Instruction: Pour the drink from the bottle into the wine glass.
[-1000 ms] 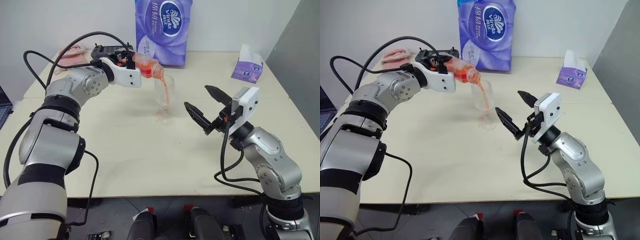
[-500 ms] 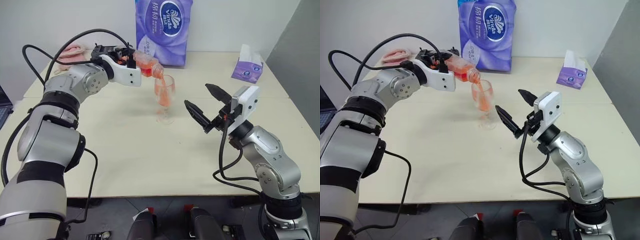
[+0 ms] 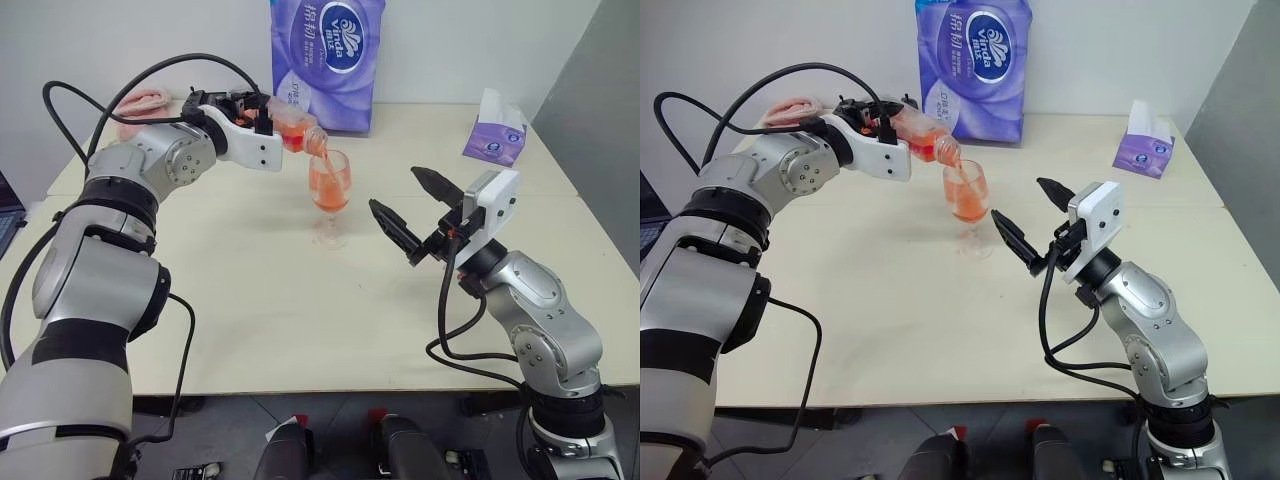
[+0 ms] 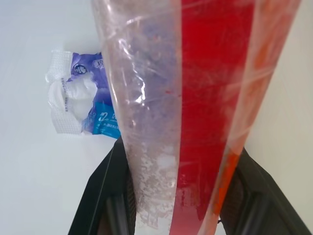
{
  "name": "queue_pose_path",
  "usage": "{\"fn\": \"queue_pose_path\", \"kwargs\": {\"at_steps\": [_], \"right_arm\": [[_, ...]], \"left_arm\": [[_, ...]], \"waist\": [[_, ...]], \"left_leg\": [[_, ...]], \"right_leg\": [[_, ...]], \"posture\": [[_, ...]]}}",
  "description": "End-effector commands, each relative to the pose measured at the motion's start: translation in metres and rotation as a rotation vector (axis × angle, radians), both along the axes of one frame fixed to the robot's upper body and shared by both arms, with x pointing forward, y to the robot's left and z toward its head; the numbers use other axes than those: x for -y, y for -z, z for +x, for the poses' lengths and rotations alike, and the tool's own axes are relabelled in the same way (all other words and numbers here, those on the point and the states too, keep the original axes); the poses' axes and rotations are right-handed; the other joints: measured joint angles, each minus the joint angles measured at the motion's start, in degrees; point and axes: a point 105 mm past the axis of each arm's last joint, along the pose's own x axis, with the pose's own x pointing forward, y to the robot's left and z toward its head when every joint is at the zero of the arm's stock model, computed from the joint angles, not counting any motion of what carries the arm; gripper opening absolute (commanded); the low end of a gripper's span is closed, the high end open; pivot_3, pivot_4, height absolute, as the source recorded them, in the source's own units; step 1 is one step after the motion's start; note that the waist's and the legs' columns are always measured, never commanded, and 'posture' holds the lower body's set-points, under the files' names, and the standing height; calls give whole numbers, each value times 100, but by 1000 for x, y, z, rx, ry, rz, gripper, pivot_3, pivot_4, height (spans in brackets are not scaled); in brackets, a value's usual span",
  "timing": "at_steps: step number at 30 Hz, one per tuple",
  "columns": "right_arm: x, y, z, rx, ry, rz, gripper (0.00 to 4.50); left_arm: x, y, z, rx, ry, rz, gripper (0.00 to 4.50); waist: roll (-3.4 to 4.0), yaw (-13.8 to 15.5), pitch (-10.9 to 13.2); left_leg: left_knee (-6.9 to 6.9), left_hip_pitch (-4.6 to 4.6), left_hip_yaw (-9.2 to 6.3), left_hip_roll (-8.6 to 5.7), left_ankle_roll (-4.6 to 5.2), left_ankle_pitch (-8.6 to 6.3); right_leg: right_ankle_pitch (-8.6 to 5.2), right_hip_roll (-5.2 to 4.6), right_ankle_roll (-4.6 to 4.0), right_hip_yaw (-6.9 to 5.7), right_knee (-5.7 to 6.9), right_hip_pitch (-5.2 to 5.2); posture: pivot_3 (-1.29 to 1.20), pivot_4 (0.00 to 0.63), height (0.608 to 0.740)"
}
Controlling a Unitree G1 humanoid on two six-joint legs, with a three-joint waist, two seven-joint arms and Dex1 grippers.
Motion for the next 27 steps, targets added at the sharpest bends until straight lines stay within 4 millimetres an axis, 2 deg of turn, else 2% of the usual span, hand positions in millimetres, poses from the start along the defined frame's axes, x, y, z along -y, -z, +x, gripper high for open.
{"fn": "queue_pose_path", "kwargs": {"at_steps": [1,16,27], "right_arm": [[2,-12,-5,49,2,12,4500],[0,-13,-7,46,-1,4,4500],[1,-7,-9,35,-4,-6,4500]], "left_arm": [[0,-35,-4,94,3,-16,1704],[10,-36,-5,73,39,-77,1704],[17,-24,-7,-55,115,-338,1704]], "waist": [[0,0,0],[0,0,0],[0,-15,0]], "left_leg": [[0,0,0,0,0,0],[1,0,1,0,-1,0],[3,1,0,0,-1,1]], "right_leg": [[0,0,0,0,0,0],[0,0,0,0,1,0],[0,0,0,2,4,0]], "posture": [[0,150,740],[0,150,740],[0,150,740]]}}
